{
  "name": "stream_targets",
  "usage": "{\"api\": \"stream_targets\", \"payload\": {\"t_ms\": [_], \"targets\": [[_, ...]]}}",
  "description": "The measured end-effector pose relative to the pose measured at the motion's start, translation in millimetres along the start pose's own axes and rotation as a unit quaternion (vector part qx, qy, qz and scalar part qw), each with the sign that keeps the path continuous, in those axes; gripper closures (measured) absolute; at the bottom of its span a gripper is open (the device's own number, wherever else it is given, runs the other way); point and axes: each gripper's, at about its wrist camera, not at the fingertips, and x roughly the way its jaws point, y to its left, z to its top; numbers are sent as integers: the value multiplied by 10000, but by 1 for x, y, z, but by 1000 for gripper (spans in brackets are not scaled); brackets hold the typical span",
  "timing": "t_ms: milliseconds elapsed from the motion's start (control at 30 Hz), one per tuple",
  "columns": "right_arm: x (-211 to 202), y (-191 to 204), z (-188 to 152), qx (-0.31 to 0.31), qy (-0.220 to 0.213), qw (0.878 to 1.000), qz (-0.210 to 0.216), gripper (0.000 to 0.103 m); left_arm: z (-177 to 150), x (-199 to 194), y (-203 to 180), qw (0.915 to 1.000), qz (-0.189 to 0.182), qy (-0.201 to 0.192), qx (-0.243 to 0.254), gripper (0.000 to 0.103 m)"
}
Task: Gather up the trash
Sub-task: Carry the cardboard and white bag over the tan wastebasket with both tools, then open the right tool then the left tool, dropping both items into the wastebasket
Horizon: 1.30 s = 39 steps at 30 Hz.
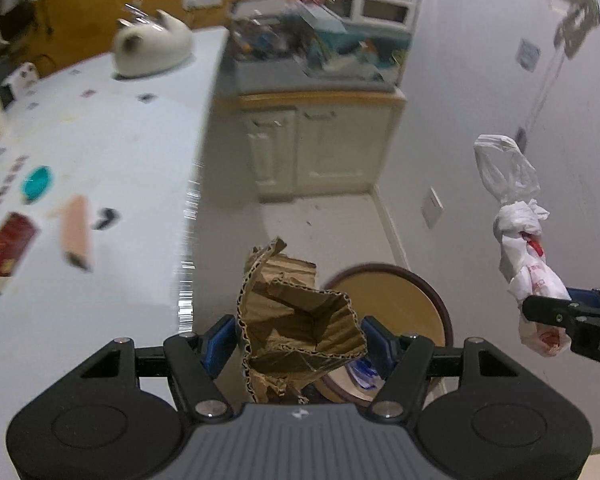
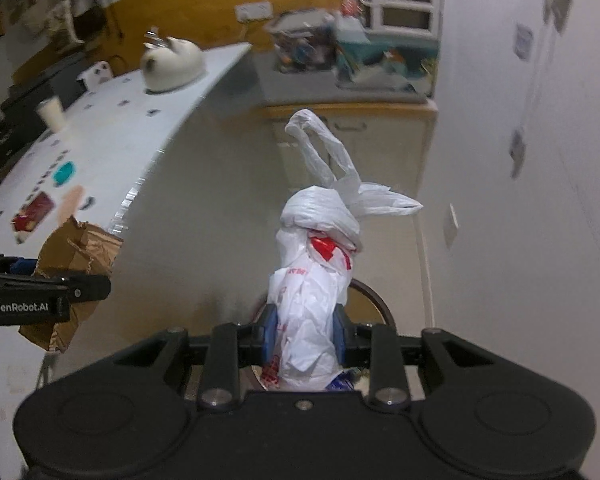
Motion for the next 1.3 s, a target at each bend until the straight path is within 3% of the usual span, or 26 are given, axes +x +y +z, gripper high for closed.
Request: {"api": "stream_targets", "payload": {"t_ms": [333,567,733,833,867,933,1167,1300], "targets": [[64,-39,-25,475,650,9968,-23,74,10,90,-34,9972,-413,607,156,35],[134,-43,-38,283,1154,9926,264,73,8,141,-25,9944,-425,965,27,35],[186,-39,-41,298,1360,9878,700,71,12,162,-9,9936,-434,991,-314,35],[216,-35,-46,333,1488,9837,953,64,16,175,-2,9929,-468,999,-444,35],[225,-34,-48,339,1510,9833,961,49,17,180,-1,9925,-485,1016,-470,35],[238,-33,-51,373,1587,9827,874,34,19,190,-1,9920,-524,1040,-487,35],[249,-43,-57,435,1846,9787,783,35,16,221,-16,9886,-763,1216,-449,34],[244,-56,-60,491,1868,9790,653,35,13,238,-26,9868,-918,1285,-370,29]]}}
